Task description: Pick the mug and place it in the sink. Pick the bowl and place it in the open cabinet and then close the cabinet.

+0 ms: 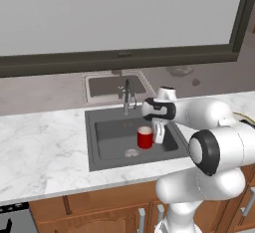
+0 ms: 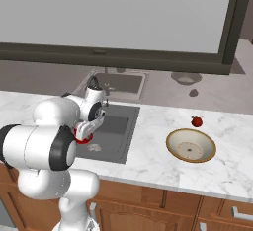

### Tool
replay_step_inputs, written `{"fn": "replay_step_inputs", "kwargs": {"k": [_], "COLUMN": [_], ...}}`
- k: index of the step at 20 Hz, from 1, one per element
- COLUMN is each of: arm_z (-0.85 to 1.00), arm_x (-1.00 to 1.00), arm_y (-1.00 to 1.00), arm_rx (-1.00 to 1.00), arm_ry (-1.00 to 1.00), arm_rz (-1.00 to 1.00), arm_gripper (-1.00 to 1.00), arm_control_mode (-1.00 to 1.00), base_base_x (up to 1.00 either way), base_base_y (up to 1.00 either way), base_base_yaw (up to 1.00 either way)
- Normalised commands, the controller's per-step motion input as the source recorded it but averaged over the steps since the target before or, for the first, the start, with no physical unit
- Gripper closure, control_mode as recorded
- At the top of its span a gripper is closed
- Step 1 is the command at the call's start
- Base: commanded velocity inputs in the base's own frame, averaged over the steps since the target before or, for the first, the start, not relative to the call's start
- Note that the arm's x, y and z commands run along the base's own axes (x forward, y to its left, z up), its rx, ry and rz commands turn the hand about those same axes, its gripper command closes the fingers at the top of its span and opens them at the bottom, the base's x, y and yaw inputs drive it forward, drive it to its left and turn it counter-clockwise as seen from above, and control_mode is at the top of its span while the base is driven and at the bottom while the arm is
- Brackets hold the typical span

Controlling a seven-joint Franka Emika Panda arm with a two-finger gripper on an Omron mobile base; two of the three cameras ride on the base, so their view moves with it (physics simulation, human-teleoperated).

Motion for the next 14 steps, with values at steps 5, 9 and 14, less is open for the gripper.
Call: {"fn": "replay_step_inputs", "kwargs": {"k": [5,9,14], "arm_z": [-0.1,-0.08,-0.05], "arm_x": [0.14,0.1,0.08], "arm_y": [0.06,0.0,0.0], "arm_rx": [0.0,0.0,0.0], "arm_ry": [-0.09,-0.07,-0.03], "arm_rz": [0.0,0.0,0.0], "arm_gripper": [1.0,1.0,1.0], "arm_control_mode": [-1.0,-1.0,-1.0], "base_base_x": [0.0,0.0,0.0], "base_base_y": [0.0,0.0,0.0], "base_base_yaw": [0.0,0.0,0.0]}}
